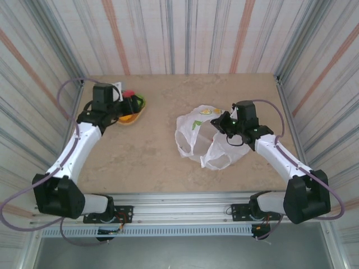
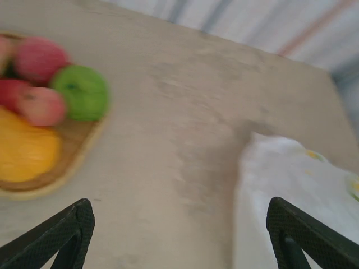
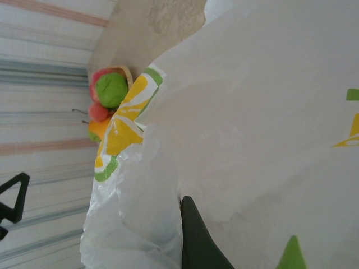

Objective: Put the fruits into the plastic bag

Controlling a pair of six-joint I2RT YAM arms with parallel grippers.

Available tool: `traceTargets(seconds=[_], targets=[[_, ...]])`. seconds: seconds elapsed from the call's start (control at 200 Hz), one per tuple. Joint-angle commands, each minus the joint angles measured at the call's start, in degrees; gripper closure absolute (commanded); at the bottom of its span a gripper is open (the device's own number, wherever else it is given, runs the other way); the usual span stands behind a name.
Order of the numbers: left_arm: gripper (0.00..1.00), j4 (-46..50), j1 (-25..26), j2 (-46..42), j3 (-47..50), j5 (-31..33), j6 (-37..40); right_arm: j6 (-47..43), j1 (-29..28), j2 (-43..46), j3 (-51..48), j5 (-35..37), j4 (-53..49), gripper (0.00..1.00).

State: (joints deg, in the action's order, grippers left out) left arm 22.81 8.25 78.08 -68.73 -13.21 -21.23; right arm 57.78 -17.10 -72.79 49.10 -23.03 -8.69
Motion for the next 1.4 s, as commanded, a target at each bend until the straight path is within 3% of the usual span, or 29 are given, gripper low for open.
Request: traceTargets(seconds=[0.0, 0.145, 0.556, 0.726, 1.222, 1.398], targets=[[0.18, 4.0, -3.7, 5.3, -4.5, 1.4, 0.3, -1.5, 0.5, -0.7, 2.0, -1.7, 0.3, 1.00], [0.21, 3.9, -7.1, 12.7, -8.8, 1.1, 0.2, -1.3, 0.5, -0.9, 1.9, -2.0, 1.0, 1.00], [0.30, 10.4, -7.0, 33.5, -28.3, 12.2, 6.9, -1.1, 0.4, -1.5, 1.7, -2.9, 2.4, 1.00], [0.38, 11.9, -6.9, 39.4, -34.0, 11.1, 8.4, -0.6, 0.3, -1.4, 1.2, -2.7, 3.2, 1.00], [0.75, 13.1, -6.5, 43.6, -37.6, 9.6, 9.8, -0.2, -0.4, -0.8, 0.1, -2.0, 3.5, 1.00], [0.83, 13.0, -6.6, 43.1, -37.5, 9.6, 10.2, -0.1, -0.6, -0.8, -0.1, -2.0, 3.4, 1.00]])
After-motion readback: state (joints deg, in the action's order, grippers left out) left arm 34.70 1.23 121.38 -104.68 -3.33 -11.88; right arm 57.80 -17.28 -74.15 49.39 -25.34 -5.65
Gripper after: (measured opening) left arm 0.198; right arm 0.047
